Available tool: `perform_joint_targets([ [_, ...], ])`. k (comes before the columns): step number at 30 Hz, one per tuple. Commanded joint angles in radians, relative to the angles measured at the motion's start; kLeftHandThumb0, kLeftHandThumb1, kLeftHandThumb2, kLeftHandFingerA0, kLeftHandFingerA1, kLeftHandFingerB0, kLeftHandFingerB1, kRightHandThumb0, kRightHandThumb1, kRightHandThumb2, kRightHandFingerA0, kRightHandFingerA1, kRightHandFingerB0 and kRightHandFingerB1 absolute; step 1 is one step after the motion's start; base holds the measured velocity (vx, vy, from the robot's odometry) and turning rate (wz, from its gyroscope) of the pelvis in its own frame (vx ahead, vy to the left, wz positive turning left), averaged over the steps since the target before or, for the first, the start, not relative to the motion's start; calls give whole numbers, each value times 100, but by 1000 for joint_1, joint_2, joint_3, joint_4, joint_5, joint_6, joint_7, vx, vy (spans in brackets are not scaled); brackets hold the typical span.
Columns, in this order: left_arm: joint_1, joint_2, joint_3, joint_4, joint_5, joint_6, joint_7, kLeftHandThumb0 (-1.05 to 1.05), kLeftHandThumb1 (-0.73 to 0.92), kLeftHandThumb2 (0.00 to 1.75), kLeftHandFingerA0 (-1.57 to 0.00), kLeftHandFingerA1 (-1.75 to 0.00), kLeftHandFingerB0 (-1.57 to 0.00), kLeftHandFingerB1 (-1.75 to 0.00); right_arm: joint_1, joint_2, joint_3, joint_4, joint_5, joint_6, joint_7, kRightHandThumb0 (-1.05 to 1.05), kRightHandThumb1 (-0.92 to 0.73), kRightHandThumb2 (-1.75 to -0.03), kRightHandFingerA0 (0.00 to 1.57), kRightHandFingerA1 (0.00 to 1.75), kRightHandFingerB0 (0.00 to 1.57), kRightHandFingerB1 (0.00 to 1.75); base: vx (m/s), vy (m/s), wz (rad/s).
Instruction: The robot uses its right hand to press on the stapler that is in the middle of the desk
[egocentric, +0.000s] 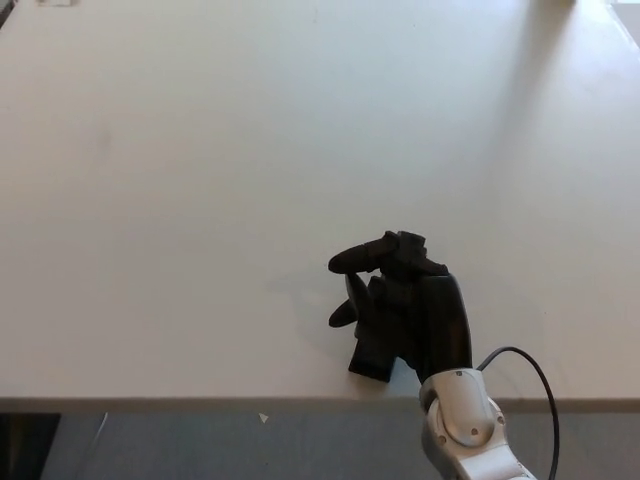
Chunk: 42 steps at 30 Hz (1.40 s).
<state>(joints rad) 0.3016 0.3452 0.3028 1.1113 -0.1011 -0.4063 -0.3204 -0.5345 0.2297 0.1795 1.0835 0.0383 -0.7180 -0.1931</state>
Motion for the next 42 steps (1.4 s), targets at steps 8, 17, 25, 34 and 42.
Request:
perform_joint_targets([
  [8, -254, 31, 18, -60, -41, -8, -30, -49, 92, 90, -3, -32, -3, -28, -527, -172, -191, -331, 88, 359, 45, -19, -75, -74, 127, 109, 78, 120, -5, 0, 1],
  [17, -354, 45, 21, -50, -28, 15, -12, -58, 89, 108, -5, -38, 0, -27, -574, -315, -278, -597, 149, 473, 130, -9, -70, -87, 125, 115, 81, 109, 0, 0, 0],
  [25, -416, 57, 15, -75, -9, 62, 46, -53, 92, 90, -6, -33, -5, -26, -513, -559, -399, -827, 228, 575, 240, 0, -69, -104, 123, 125, 83, 113, 0, 0, 0],
  [34, -451, 73, 17, -65, -11, 72, 41, -59, 87, 108, -4, -40, -2, -29, -286, -861, -717, -864, 360, 667, 315, -4, -67, -95, 121, 130, 85, 113, 0, 0, 0],
  [42, -457, 82, 14, -56, -4, 72, 46, -52, 92, 89, -7, -36, -3, -25, 34, -992, -989, -721, 301, 597, 294, -13, -63, -89, 128, 113, 90, 106, 0, 0, 0],
])
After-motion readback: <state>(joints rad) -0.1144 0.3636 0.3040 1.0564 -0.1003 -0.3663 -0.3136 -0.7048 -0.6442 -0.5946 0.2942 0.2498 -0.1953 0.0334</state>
